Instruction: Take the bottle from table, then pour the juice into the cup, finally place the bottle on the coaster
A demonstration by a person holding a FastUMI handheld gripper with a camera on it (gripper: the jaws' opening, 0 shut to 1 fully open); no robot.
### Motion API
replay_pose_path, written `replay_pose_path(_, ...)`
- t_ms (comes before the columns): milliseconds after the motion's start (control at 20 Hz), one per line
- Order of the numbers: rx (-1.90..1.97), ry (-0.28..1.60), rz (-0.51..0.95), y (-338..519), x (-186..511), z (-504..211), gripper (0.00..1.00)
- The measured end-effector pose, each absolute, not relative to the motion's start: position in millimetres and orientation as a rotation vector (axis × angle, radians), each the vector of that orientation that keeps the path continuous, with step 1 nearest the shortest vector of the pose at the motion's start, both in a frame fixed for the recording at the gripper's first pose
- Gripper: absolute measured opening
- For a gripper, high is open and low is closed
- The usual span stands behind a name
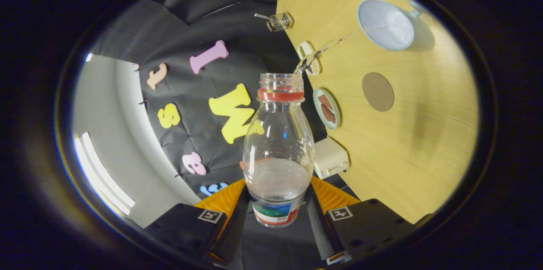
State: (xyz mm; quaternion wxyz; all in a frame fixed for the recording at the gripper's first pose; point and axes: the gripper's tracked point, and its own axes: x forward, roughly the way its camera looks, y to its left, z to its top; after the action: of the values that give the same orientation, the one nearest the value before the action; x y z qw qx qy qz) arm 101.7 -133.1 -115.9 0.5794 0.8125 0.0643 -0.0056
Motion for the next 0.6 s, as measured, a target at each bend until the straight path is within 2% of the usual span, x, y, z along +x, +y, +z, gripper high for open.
replay_pose_path(600, 1.964, 0.128, -0.004, -135, 105, -102, 0.75)
